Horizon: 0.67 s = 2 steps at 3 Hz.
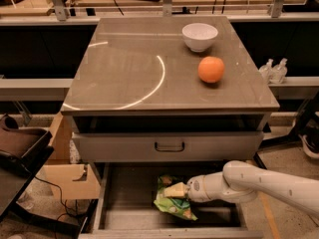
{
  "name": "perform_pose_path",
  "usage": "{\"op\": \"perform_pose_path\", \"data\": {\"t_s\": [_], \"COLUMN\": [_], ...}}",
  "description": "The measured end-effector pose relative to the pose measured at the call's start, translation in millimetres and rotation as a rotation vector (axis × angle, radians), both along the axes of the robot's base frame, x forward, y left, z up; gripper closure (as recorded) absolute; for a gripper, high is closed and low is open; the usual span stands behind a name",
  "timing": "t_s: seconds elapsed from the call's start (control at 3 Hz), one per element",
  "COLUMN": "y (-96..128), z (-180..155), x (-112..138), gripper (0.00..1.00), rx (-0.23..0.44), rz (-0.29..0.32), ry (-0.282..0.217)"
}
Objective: Place green rice chip bag into middle drawer
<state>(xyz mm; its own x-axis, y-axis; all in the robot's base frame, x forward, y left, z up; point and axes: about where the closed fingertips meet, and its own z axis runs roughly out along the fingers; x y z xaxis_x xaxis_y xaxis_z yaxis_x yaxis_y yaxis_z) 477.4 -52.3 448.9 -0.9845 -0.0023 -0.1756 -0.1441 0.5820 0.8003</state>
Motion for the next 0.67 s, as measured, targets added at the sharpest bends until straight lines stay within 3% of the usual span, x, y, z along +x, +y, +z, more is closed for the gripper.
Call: {"op": "perform_pose_path", "data": {"t_s": [0.33, 0.67], "y": [1.7, 3.3], "z": [-0.4, -0.8], "x": [-0.6, -1.2], "gripper": [0.12, 0.0], "rx": [0.001, 0.003], "rz": [0.003, 0.006], "ry": [0.001, 0.003]}}
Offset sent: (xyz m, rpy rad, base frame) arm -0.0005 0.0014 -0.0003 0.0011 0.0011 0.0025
